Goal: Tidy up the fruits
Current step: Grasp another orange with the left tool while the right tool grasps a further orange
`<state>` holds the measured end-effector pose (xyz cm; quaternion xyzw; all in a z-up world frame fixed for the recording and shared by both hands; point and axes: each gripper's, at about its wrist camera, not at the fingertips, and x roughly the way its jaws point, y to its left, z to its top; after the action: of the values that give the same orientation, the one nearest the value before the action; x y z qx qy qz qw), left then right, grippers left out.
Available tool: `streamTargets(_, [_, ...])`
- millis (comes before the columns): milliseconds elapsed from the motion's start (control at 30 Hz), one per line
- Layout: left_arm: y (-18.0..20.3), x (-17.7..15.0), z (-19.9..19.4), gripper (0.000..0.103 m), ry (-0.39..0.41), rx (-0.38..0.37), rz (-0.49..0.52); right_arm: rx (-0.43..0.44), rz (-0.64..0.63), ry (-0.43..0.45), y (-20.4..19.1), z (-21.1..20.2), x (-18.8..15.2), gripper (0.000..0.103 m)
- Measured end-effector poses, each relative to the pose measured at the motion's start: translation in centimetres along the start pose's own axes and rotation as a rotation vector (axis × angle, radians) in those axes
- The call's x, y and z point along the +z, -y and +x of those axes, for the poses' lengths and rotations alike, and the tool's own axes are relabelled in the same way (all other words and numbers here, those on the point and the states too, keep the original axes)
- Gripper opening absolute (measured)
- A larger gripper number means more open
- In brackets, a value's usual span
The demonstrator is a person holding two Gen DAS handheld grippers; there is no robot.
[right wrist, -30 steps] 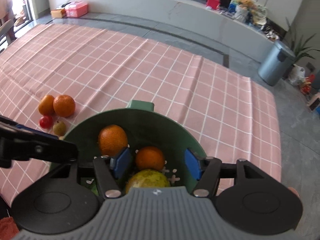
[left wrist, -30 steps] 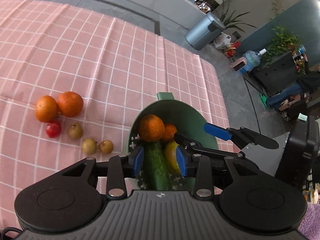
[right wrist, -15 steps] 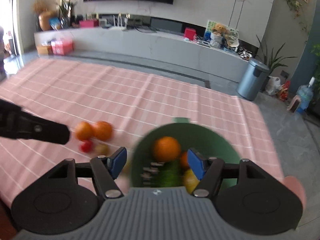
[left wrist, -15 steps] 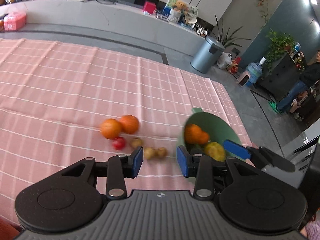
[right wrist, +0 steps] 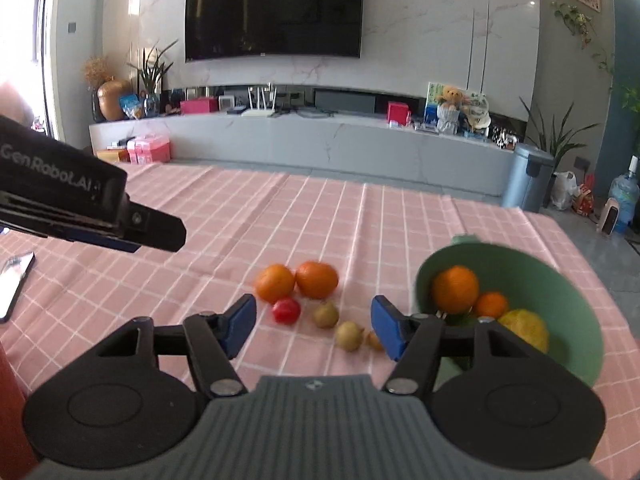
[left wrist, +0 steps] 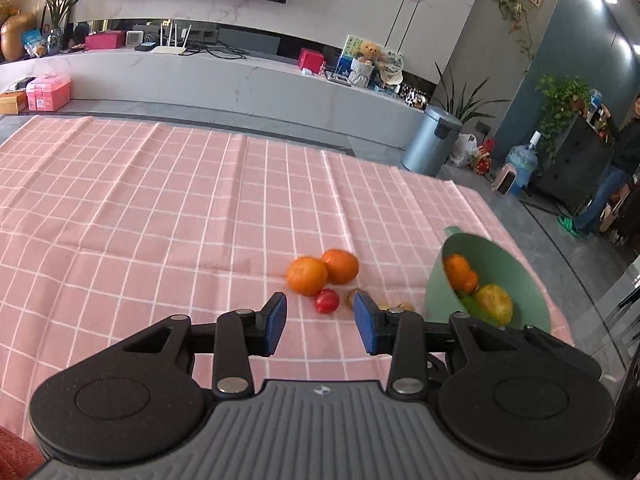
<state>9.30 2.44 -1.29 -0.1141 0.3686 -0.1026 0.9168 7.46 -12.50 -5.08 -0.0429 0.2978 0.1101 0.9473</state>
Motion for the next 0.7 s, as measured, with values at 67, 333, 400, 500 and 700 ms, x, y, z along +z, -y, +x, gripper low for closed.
streamTargets(67, [-0.4, -0.2, 0.8, 0.044, -0.014, 0.001, -0.008, -0.004, -0.005, -0.018, -0.1, 0.7, -0.5, 0.054])
streamTargets(333, [-0.9, -1.1, 4.1, 0.044, -0.049, -0.006, 0.016, -0.075, 0.009, -0.1, 0.3, 4.1, -1.8, 0.045])
streamTargets(400, [-1.0, -1.1, 5.0, 0.044, -0.067, -0.008, 0.022, -0.083, 0.014, -0.103, 0.4, 4.8, -1.7, 0.043])
streamTargets(500, [-1.1, -0.7, 6.3, 0.044, -0.087, -0.012, 0.037, -0.082, 0.002, -0.105, 0.3, 6.0, -1.2, 0.042])
streamTargets(700, [-1.7, 1.5, 9.4, 0.045, -0.112, -0.063, 0.009, -0.045, -0.039, -0.071, 0.4, 8.3, 0.1, 0.042])
